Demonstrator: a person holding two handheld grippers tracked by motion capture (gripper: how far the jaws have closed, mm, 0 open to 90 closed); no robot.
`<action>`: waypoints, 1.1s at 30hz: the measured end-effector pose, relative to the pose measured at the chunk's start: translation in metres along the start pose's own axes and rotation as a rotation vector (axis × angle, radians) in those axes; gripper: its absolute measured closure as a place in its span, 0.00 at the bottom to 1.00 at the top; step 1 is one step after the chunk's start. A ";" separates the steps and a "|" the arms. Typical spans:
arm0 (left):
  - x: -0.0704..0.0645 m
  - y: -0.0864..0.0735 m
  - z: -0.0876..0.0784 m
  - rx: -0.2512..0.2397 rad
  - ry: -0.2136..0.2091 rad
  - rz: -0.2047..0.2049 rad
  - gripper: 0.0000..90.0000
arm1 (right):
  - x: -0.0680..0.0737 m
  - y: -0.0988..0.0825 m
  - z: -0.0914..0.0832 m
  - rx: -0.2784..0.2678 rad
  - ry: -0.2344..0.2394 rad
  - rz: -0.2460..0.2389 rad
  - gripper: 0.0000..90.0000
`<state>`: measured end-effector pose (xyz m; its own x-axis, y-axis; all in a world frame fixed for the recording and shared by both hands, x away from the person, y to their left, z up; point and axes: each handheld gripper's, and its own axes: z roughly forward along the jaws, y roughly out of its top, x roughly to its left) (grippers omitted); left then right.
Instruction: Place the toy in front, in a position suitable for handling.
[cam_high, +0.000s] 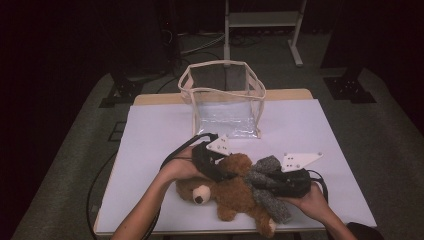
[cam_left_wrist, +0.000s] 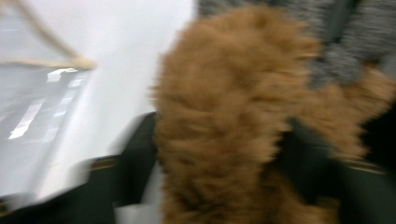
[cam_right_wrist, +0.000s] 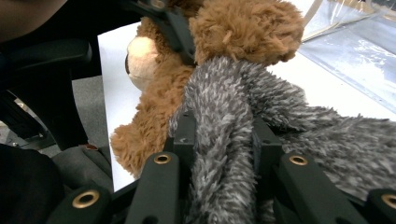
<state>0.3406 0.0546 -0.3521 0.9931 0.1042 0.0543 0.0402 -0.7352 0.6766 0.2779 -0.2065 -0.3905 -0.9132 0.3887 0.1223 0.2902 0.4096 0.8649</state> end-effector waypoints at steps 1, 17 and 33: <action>0.001 0.001 -0.001 -0.001 0.022 -0.001 0.69 | -0.002 0.001 -0.003 -0.003 -0.021 -0.002 0.76; 0.014 0.035 -0.032 -0.257 0.163 -0.056 0.73 | -0.039 0.048 -0.034 -0.052 -0.187 -0.001 0.76; -0.009 -0.027 -0.028 -0.145 0.173 -0.058 0.24 | -0.044 0.037 0.017 0.063 -0.079 -0.001 0.76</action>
<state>0.3278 0.0921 -0.3501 0.9553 0.2662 0.1286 0.0683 -0.6219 0.7801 0.3339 -0.1950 -0.3722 -0.8887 0.4515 0.0804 0.3090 0.4598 0.8325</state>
